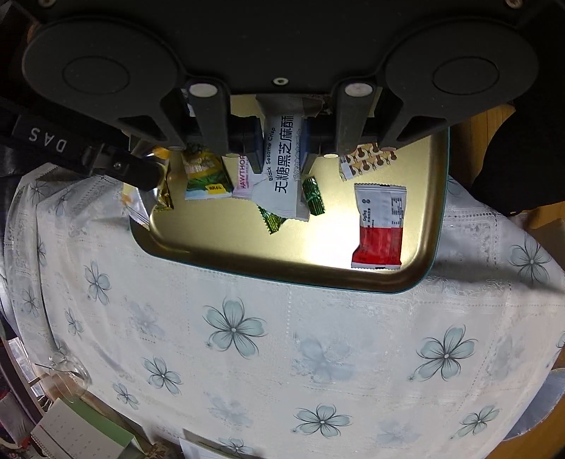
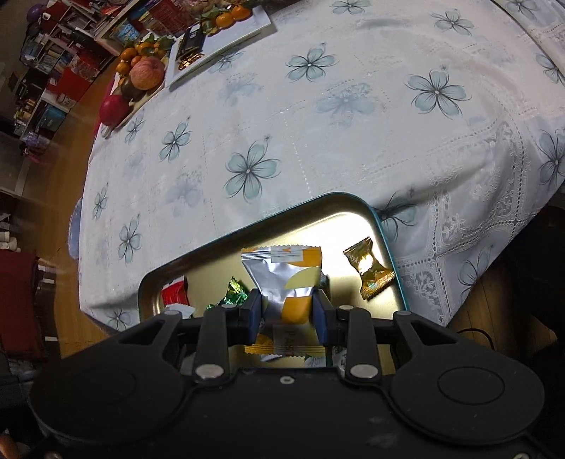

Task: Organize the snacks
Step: 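Carry both snacks over the gold tray and open both tools to drop them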

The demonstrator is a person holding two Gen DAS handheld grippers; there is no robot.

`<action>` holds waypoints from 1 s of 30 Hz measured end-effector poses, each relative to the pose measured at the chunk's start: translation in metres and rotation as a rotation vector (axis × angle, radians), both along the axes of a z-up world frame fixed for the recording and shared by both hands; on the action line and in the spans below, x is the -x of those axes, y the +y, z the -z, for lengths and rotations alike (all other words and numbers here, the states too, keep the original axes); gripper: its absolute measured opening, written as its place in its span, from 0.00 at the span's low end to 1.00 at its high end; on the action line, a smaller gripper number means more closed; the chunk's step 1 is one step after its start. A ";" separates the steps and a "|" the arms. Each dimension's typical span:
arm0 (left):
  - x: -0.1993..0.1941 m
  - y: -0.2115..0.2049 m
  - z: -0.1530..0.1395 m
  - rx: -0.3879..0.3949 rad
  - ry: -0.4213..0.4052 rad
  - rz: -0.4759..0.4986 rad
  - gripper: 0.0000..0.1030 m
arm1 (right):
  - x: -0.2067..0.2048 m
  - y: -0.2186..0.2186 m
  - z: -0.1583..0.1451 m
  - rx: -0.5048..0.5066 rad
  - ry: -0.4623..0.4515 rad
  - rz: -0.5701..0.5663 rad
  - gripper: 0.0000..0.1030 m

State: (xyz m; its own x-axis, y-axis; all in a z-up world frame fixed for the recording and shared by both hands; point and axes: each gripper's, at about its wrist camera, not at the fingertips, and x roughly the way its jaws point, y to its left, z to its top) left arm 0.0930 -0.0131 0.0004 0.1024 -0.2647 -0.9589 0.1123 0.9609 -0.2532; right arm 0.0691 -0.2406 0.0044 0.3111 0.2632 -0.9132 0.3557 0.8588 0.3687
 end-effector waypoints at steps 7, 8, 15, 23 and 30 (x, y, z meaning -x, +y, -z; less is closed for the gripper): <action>0.013 -0.005 -0.017 0.007 -0.088 -0.006 0.28 | 0.010 0.019 -0.041 0.080 -0.141 -0.061 0.33; 0.013 -0.004 -0.019 0.007 -0.097 -0.009 0.28 | 0.010 0.020 -0.046 0.086 -0.155 -0.061 0.33; 0.021 -0.004 -0.027 -0.046 -0.154 -0.007 0.30 | 0.016 0.019 -0.056 0.070 -0.174 -0.067 0.33; 0.050 -0.005 -0.021 -0.079 -0.211 0.008 0.32 | 0.049 0.015 -0.039 0.063 -0.157 -0.060 0.33; 0.084 -0.005 -0.007 -0.170 -0.297 0.023 0.32 | 0.086 0.020 -0.020 0.111 -0.173 -0.073 0.33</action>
State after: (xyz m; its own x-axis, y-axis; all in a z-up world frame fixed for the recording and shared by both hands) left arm 0.0089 -0.0181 0.0079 0.3793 -0.1087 -0.9188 0.1793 0.9829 -0.0423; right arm -0.0168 -0.2208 0.0239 0.4499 0.1914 -0.8723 0.2307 0.9187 0.3205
